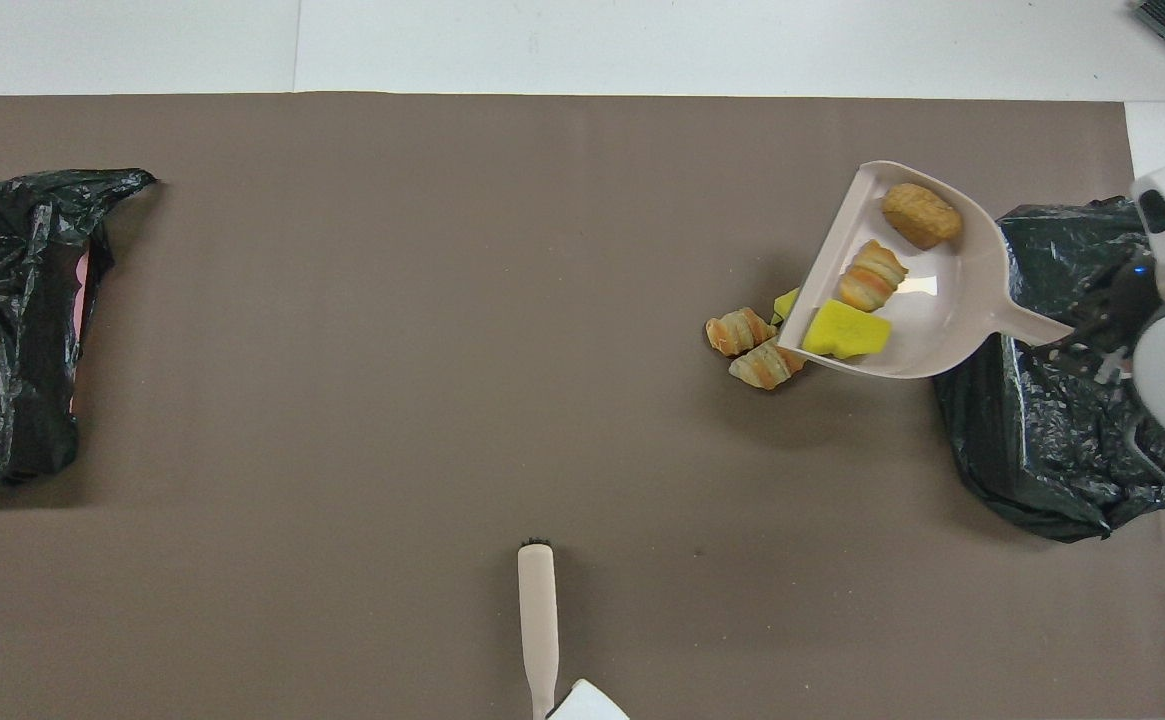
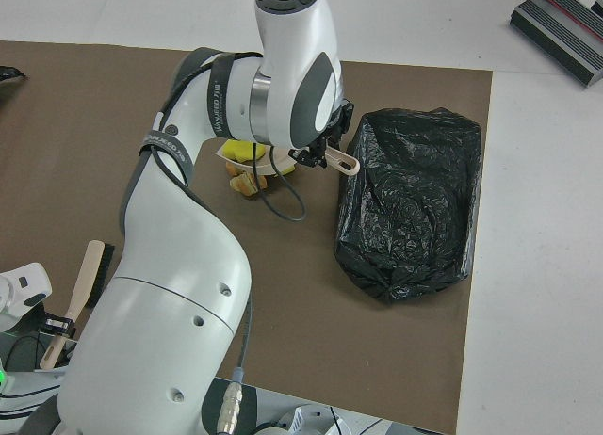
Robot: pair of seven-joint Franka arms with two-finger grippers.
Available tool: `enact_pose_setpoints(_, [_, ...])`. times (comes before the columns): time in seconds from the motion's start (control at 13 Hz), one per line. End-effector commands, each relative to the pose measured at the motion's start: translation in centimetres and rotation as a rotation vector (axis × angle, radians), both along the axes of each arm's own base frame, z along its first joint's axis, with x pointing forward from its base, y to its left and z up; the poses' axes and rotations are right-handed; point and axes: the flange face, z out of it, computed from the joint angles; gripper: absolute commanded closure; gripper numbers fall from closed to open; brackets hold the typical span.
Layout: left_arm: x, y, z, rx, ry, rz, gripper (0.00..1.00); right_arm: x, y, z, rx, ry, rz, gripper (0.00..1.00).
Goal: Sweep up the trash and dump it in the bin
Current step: 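Lift the loaded dustpan with the right gripper over the black bag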
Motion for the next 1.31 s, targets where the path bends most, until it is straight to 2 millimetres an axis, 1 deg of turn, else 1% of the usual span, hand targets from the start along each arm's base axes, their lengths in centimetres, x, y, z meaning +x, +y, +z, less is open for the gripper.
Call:
enact_pose_setpoints(0.0, [-0.1,-0.1,-1.0,-0.002,-0.015,0.013,1.0,-2.2,-7.7,0.7,0.002,0.006,0.018,1.0])
enact_pose_setpoints(0.15, [-0.8,-0.8,-2.1,-0.003,-0.006,-0.006,1.0,-3.6,-13.2,1.8,-0.058,0.004,0.041,1.0])
enact_pose_setpoints(0.23, [-0.6,-0.9,-2.1,-0.01,-0.01,-0.004,1.0,-4.4,-16.0,1.8,-0.075,0.009,0.06,1.0])
enact_pose_setpoints(0.31, [-0.7,-0.9,-2.2,-0.008,-0.008,-0.007,1.0,-5.1,-18.6,0.8,-0.072,0.018,0.084,1.0])
enact_pose_setpoints(0.39, [-0.7,-0.9,-2.2,-0.007,-0.007,-0.007,1.0,-5.3,-19.8,0.3,-0.074,0.022,0.115,1.0])
enact_pose_setpoints(0.46, [-0.7,-0.9,-2.6,-0.001,0.0,-0.01,1.0,-5.4,-20.8,0.8,-0.133,0.022,0.178,1.0])
enact_pose_setpoints(0.54, [-0.6,-1.0,-2.6,-0.003,0.0,-0.011,1.0,-5.2,-21.6,1.3,-0.218,0.013,0.248,1.0])
enact_pose_setpoints(0.62, [-0.7,-0.9,-2.7,-0.001,0.001,-0.014,1.0,-5.0,-22.0,1.4,-0.259,0.008,0.298,1.0])
enact_pose_setpoints(0.77, [-0.6,-0.9,-2.8,-0.001,0.003,-0.017,1.0,-4.7,-22.2,1.5,-0.284,0.0,0.33,1.0])
enact_pose_setpoints(0.93, [-0.6,-0.9,-2.8,-0.001,0.004,-0.025,1.0,-4.2,-22.3,1.7,-0.369,0.035,0.438,1.0])
enact_pose_setpoints(1.0, [-0.6,-0.9,-2.9,-0.001,0.005,-0.037,0.95,-3.6,-22.2,1.6,-0.402,0.045,0.513,1.0])
enact_pose_setpoints(1.16, [-0.3,-0.8,-3.2,-0.004,0.013,-0.087,0.66,-2.8,-21.7,1.7,-0.449,0.059,0.613,1.0])
enact_pose_setpoints(1.23, [-0.3,-0.8,-3.2,-0.001,0.016,-0.091,0.6,-2.6,-21.5,1.8,-0.468,0.072,0.635,1.0])
